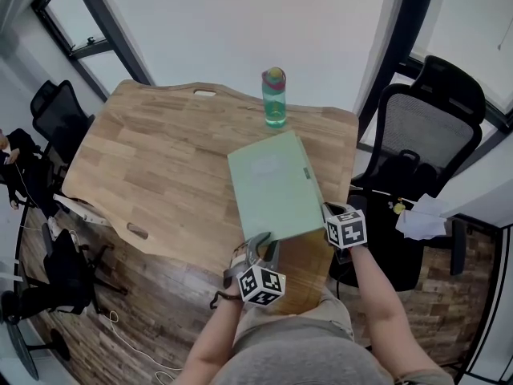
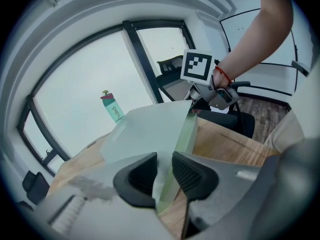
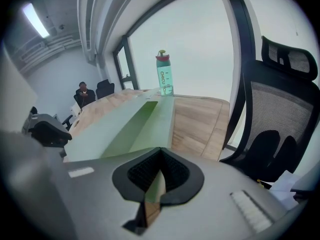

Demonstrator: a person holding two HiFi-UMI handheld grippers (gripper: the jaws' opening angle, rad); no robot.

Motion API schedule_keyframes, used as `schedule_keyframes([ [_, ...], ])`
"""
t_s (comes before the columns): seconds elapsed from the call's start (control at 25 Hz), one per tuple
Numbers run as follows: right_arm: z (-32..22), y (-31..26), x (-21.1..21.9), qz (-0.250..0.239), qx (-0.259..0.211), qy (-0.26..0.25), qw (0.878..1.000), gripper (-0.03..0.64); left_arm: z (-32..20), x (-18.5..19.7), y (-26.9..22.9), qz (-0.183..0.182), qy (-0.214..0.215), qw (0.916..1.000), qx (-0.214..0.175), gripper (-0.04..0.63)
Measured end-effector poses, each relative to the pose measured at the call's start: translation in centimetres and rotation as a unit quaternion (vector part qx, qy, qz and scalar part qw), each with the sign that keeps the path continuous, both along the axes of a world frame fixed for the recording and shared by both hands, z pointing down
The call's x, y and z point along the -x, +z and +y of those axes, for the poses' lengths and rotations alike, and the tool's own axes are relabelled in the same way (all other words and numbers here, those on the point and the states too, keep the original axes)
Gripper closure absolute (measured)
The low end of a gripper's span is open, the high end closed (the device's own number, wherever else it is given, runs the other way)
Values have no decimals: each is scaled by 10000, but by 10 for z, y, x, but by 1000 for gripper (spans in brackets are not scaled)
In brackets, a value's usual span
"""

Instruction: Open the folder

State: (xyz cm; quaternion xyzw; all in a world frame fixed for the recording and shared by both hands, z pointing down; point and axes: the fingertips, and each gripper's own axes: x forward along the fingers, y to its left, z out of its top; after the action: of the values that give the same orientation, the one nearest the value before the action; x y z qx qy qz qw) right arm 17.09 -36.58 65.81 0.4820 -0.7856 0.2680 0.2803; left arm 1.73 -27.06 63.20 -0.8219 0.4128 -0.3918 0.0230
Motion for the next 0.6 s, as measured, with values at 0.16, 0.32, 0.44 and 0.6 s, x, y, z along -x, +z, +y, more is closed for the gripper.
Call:
schedule_keyframes([
  [0.16, 0, 1, 0, 54, -44, 48, 10000, 614, 3, 6, -7, 111, -159, 9998, -75, 509],
  [0.32, 0, 1, 0, 100, -27, 47, 9999, 614, 6, 15, -18, 274, -347, 9989, -137, 527],
  [0.44, 0, 0, 1, 139, -35, 67, 9999, 614, 9, 23, -25, 420, -519, 9976, -163, 538],
  [0.6, 1, -1, 1, 154, -53, 146, 9998, 614, 15, 38, -25, 792, -823, 9934, -82, 546],
])
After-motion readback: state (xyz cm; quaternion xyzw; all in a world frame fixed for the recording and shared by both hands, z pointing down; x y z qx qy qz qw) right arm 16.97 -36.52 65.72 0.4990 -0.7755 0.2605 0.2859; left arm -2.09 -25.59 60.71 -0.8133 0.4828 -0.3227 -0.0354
